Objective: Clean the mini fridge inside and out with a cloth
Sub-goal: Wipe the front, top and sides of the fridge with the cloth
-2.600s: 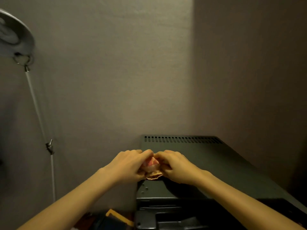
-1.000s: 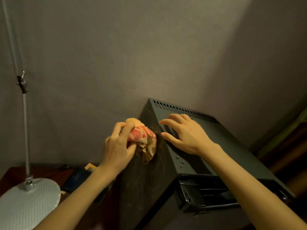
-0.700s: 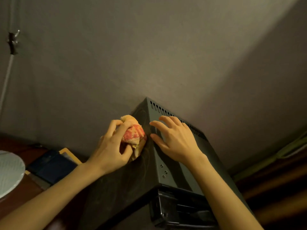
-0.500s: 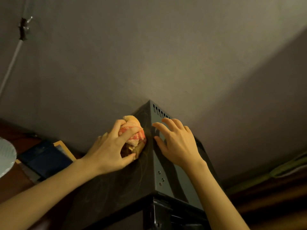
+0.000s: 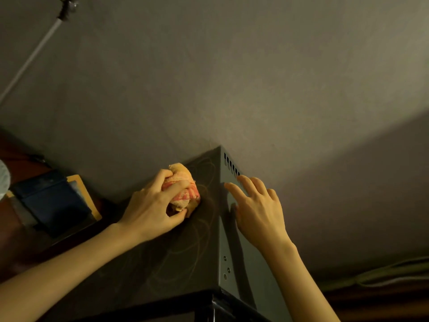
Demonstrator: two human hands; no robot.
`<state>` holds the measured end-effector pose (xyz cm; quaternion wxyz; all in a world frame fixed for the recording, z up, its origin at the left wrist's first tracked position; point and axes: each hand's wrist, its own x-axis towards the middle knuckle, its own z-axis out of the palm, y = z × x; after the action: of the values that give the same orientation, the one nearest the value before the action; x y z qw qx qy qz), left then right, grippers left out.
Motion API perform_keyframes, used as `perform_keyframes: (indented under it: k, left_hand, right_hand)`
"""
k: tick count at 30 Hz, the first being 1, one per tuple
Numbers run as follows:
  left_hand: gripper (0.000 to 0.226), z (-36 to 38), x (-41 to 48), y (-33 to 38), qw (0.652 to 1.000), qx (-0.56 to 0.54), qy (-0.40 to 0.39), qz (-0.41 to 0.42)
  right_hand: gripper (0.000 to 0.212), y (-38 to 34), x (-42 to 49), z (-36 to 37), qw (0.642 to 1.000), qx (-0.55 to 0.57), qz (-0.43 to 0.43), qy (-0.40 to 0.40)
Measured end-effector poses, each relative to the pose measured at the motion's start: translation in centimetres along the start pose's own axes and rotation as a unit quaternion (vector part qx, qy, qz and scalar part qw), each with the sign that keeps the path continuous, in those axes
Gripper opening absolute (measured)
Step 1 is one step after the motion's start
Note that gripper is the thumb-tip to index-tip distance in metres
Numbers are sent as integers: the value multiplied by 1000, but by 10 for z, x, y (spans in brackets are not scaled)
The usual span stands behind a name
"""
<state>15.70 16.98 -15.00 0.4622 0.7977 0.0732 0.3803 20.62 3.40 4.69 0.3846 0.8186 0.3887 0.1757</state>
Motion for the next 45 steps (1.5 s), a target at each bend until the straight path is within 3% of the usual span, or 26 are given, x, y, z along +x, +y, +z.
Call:
perform_keyframes:
  k: [4, 10, 16, 25, 30, 33, 38, 45]
  left_hand:
    - [52, -1, 20, 3, 997, -57, 44, 5]
    - [40, 15, 85, -2, 960, -226, 102, -127]
    - [43, 42, 128, -16, 955, -262, 39, -131]
    - [68, 58, 122, -23, 982, -151, -42, -107]
    - [68, 58, 132, -29, 961, -254, -47, -97]
    - [66, 69, 137, -30, 940, -305, -66, -140]
    - [85, 64, 137, -29, 926, -326, -83, -173]
    - [58, 43, 107, -10, 922, -328, -123, -168]
  right_hand:
    - [68, 1, 4, 4, 1000, -5, -5, 9]
    - [70, 8, 8, 12, 999, -23, 0, 24]
    - [78, 18, 17, 26, 999, -37, -4, 20]
    - [82, 27, 61, 43, 998, -51, -4, 32]
    - [70, 28, 89, 46, 996, -32, -34, 70]
    - [67, 32, 98, 49, 996, -30, -38, 75]
    - [64, 32, 105, 47, 996, -28, -40, 78]
    - [62, 22, 90, 34, 995, -13, -42, 91]
